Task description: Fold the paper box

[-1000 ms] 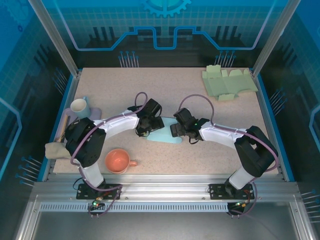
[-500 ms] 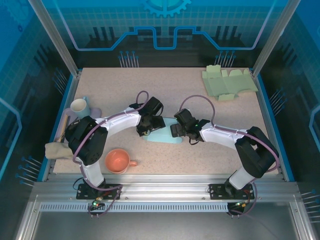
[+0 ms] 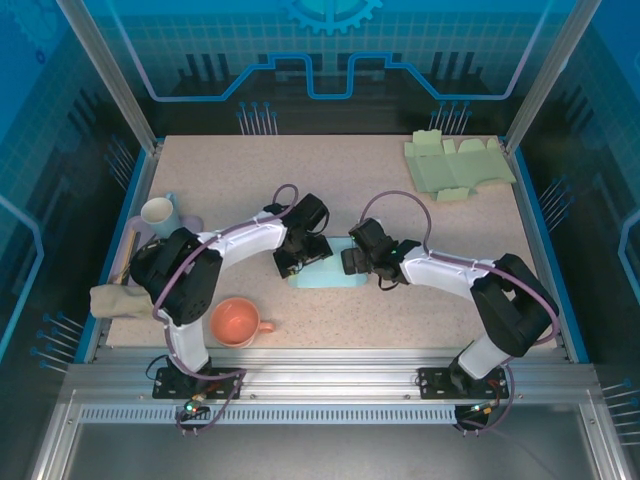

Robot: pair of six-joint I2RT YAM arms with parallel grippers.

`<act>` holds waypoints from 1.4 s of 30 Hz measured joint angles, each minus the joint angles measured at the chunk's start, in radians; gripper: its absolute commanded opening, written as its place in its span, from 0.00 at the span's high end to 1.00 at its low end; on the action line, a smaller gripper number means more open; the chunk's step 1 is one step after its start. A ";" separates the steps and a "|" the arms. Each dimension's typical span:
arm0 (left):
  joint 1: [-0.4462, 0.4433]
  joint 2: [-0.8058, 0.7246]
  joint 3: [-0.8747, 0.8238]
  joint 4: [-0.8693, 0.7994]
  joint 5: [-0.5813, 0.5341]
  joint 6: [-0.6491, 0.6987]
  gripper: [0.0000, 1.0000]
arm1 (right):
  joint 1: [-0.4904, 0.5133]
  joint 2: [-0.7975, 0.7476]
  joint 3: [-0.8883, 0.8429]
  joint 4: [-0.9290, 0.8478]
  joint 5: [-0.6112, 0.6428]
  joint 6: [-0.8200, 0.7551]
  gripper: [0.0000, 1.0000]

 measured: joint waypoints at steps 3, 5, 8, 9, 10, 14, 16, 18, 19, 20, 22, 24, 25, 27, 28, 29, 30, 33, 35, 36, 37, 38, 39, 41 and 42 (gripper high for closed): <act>0.000 0.013 0.029 -0.037 0.010 -0.031 0.10 | 0.000 -0.003 -0.006 0.004 0.000 0.005 0.04; 0.000 0.015 0.037 -0.048 0.018 -0.048 0.11 | 0.000 -0.004 -0.006 0.004 0.000 0.008 0.04; 0.000 0.015 0.038 -0.058 0.032 -0.076 0.10 | 0.000 -0.005 -0.009 0.005 0.000 0.014 0.04; 0.000 0.015 0.038 -0.062 0.037 -0.084 0.10 | 0.000 -0.005 -0.011 0.008 0.000 0.017 0.04; 0.000 0.014 0.038 -0.065 0.040 -0.092 0.10 | 0.000 -0.005 -0.012 0.010 -0.001 0.018 0.04; 0.000 0.011 0.038 -0.080 0.048 -0.127 0.10 | 0.000 -0.007 -0.013 0.011 -0.001 0.023 0.04; 0.000 0.001 0.036 -0.090 0.047 -0.142 0.09 | 0.000 -0.007 -0.015 0.012 -0.003 0.026 0.04; 0.000 -0.021 0.036 -0.107 0.039 -0.160 0.03 | 0.000 -0.009 -0.017 0.015 -0.004 0.029 0.04; 0.000 -0.035 0.036 -0.116 0.032 -0.165 0.03 | 0.000 -0.010 -0.018 0.016 -0.004 0.030 0.04; 0.000 -0.050 0.036 -0.128 0.026 -0.176 0.02 | 0.000 -0.010 -0.019 0.017 -0.005 0.031 0.04; -0.002 -0.077 0.036 -0.145 0.018 -0.194 0.02 | 0.000 -0.011 -0.020 0.018 -0.007 0.033 0.04; -0.011 -0.105 0.024 -0.145 0.008 -0.220 0.02 | 0.000 -0.013 -0.021 0.018 -0.008 0.036 0.04; -0.018 -0.118 0.012 -0.143 0.006 -0.237 0.02 | 0.000 -0.014 -0.023 0.018 -0.008 0.036 0.04; -0.039 -0.137 -0.015 -0.134 0.004 -0.264 0.02 | 0.000 -0.016 -0.026 0.018 -0.010 0.037 0.04; -0.048 -0.138 -0.023 -0.131 0.005 -0.273 0.02 | 0.000 -0.017 -0.026 0.018 -0.010 0.037 0.04; -0.056 -0.138 -0.026 -0.129 0.005 -0.283 0.01 | 0.000 -0.018 -0.026 0.018 -0.011 0.037 0.04; -0.063 -0.137 -0.027 -0.124 0.006 -0.292 0.02 | 0.000 -0.018 -0.027 0.018 -0.011 0.037 0.04; -0.068 -0.135 -0.027 -0.112 0.006 -0.297 0.02 | 0.000 -0.020 -0.029 0.018 -0.011 0.037 0.04; -0.068 -0.129 -0.027 -0.100 0.005 -0.297 0.02 | 0.000 -0.023 -0.031 0.018 -0.013 0.037 0.04; -0.068 -0.124 -0.027 -0.095 0.002 -0.297 0.02 | 0.000 -0.024 -0.031 0.018 -0.014 0.037 0.04; -0.068 -0.119 -0.027 -0.093 -0.005 -0.297 0.02 | 0.000 -0.026 -0.032 0.017 -0.015 0.037 0.04; -0.068 -0.116 -0.027 -0.093 -0.014 -0.296 0.02 | 0.000 -0.027 -0.032 0.017 -0.015 0.036 0.04; -0.068 -0.113 -0.027 -0.094 -0.024 -0.292 0.02 | 0.000 -0.028 -0.033 0.017 -0.016 0.037 0.04; -0.068 -0.111 -0.027 -0.093 -0.043 -0.285 0.02 | 0.000 -0.033 -0.039 0.017 -0.016 0.037 0.04; -0.068 -0.111 -0.027 -0.091 -0.048 -0.278 0.02 | 0.000 -0.035 -0.042 0.017 -0.017 0.037 0.04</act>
